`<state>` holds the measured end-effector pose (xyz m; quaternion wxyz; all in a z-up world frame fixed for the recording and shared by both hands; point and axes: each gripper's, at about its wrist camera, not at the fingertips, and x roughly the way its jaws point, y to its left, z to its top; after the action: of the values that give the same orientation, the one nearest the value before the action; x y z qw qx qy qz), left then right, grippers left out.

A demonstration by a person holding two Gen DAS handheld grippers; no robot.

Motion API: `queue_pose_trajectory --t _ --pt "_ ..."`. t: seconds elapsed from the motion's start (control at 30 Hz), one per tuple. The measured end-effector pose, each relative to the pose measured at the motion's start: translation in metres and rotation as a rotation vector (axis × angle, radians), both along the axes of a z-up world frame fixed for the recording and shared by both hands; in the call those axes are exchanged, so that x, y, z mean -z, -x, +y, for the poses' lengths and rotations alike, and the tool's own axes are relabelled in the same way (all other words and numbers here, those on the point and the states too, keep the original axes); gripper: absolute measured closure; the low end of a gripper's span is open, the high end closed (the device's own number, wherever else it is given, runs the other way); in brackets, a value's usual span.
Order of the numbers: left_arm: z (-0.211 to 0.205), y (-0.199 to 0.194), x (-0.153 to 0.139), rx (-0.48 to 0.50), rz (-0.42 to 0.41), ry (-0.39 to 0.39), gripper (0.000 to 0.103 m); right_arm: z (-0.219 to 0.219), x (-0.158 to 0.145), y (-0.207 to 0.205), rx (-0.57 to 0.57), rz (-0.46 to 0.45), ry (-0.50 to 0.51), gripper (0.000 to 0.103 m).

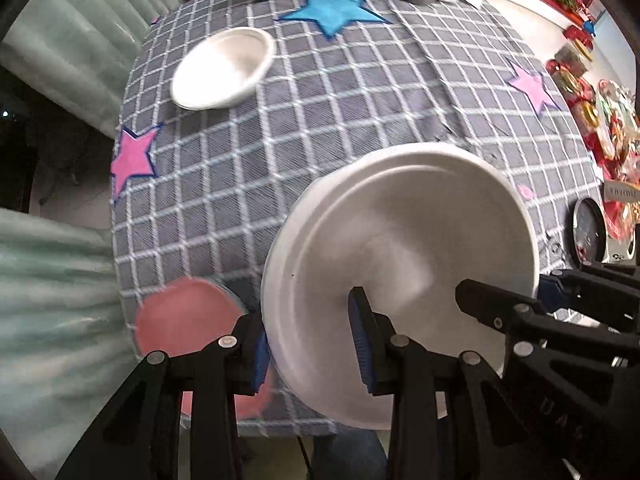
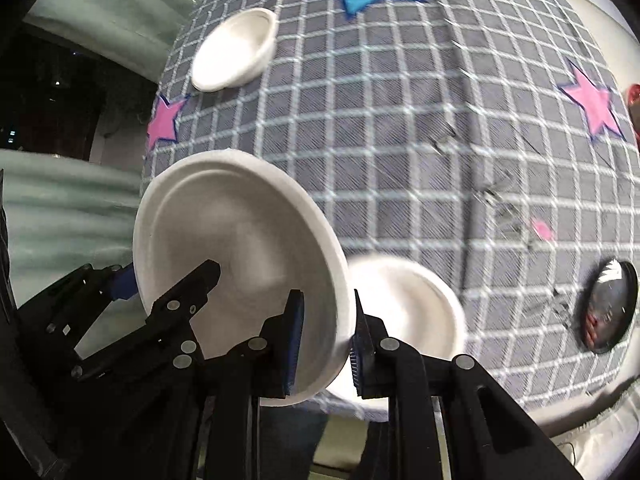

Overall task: Organize plates and bowls
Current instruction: 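Lower the second bowl into the first bowl and open both grippers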

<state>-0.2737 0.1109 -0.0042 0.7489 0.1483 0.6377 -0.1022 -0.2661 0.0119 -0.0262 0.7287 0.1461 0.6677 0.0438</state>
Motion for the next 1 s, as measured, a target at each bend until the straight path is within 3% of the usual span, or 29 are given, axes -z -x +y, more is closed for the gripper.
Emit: queue_pose_trajectory --t 0.23,0.33,0.37,0.4,0.43,0.47,0.5,0.53,0.57,0.6,0.7,0.8,1.0 --pt "-0.030 0.034 0.011 -0.054 0.026 -0.002 0.064 -0.025 0.014 0.048 -0.042 0.034 0.004 0.080" --pt "-0.036 0.037 0.014 -0.073 0.028 -0.012 0.061 -0.032 0.017 0.055 -0.034 0.002 0.026 0.080" --pt "-0.036 0.037 0.015 -0.079 0.032 -0.028 0.056 -0.033 0.017 0.056 -0.043 0.004 0.031 0.080" --pt "-0.035 0.037 0.015 -0.086 0.033 -0.048 0.042 -0.035 0.018 0.057 -0.054 0.009 0.039 0.079" --pt "-0.032 0.038 0.015 -0.104 0.021 -0.075 0.036 -0.035 0.021 0.054 -0.069 0.016 0.051 0.079" --pt "-0.028 0.038 0.013 -0.116 0.007 -0.085 0.032 -0.036 0.022 0.053 -0.079 0.022 0.059 0.074" --pt "-0.023 0.039 0.012 -0.131 -0.006 -0.090 0.032 -0.037 0.023 0.052 -0.085 0.027 0.073 0.054" --pt "-0.019 0.040 0.012 -0.141 -0.003 -0.088 0.030 -0.040 0.023 0.052 -0.083 0.023 0.082 0.041" --pt "-0.013 0.041 0.012 -0.157 0.010 -0.077 0.025 -0.046 0.021 0.051 -0.073 0.008 0.093 0.016" --pt "-0.007 0.043 0.011 -0.178 0.021 -0.069 0.024 -0.051 0.020 0.051 -0.060 -0.003 0.082 0.002" --pt "0.005 0.056 0.001 -0.235 0.030 -0.050 0.023 -0.069 0.013 0.062 -0.026 -0.007 0.020 0.002" --pt "0.009 0.067 -0.007 -0.279 0.054 -0.007 0.023 -0.080 0.009 0.074 -0.003 0.010 0.023 0.002" --pt "-0.011 0.069 -0.010 -0.231 0.038 -0.017 0.023 -0.086 0.011 0.089 0.032 0.002 0.013 0.001"
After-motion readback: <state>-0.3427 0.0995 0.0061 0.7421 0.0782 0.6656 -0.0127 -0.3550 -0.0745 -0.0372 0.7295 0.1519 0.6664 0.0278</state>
